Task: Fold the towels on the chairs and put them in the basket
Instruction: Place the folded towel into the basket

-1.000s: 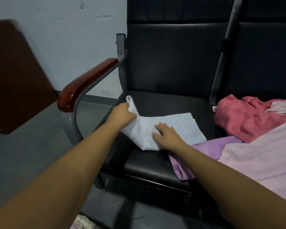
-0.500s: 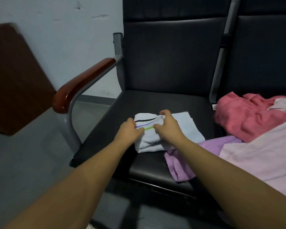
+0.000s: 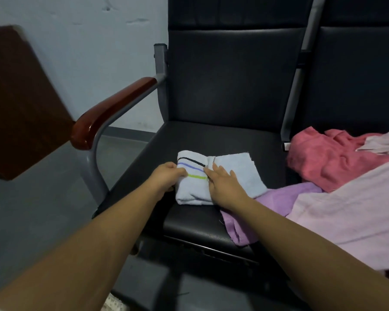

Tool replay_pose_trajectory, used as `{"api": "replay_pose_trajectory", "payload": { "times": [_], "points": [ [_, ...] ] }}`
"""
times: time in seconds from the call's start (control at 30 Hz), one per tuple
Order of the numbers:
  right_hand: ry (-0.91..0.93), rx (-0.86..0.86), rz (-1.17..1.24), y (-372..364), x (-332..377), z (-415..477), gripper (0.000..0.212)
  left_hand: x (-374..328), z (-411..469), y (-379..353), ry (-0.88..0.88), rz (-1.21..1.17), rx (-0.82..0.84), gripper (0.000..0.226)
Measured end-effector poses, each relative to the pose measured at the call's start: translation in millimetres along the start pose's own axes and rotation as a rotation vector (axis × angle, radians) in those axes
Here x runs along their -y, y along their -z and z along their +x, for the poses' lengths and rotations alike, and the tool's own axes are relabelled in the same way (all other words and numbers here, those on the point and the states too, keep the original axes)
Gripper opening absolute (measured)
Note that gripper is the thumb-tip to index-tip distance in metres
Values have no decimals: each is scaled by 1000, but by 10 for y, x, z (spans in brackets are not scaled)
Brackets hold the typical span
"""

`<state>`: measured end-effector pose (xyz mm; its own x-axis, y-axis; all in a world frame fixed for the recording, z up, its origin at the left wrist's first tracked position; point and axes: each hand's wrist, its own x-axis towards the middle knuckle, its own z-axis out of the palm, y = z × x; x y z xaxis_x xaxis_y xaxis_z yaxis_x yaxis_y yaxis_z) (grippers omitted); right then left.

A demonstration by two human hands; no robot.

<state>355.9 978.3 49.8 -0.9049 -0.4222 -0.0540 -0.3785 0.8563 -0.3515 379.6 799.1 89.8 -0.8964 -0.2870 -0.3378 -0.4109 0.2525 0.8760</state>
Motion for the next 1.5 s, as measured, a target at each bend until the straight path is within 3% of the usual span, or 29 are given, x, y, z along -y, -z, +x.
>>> {"api": "replay_pose_trajectory", "payload": {
  "times": [0.17,0.3,0.37,0.47,0.5,0.57,0.73,0.9,1.0,1.17,1.3,1.5],
  "points": [
    [-28,48,463,44,446,23,50,-91,-27,275,-162,193,-206,13],
    [-162,-170,794,265,535,99,34,-307,-62,310,-257,234,-278,16],
    [-238,-212,959,349,470,174,34,-412,-116,208,-304,219,-205,17],
    [-471,-124,1415,476,285,206,49,-548,-245,10,-255,-114,83,15],
    [-519,-84,1447,485,204,209,53,-559,-248,-29,-213,-208,136,14],
    [-565,-52,1365,479,112,175,43,-512,-170,-72,-164,-233,111,12],
    [-576,-127,1195,479,51,195,15,-259,44,-84,-91,-11,-67,12],
    [-653,-274,865,346,-12,238,22,-84,105,-131,-94,127,-88,19],
    [-655,-244,927,284,-52,270,21,-42,142,-167,-36,18,-6,24],
    [-623,-77,1216,353,-7,231,14,-41,119,-195,89,-186,120,65],
    [-575,-42,1405,388,134,188,25,-103,29,-109,77,-447,189,36],
    [-364,-215,1232,414,697,109,22,-231,-236,342,-92,-550,144,39]
  ]
}}
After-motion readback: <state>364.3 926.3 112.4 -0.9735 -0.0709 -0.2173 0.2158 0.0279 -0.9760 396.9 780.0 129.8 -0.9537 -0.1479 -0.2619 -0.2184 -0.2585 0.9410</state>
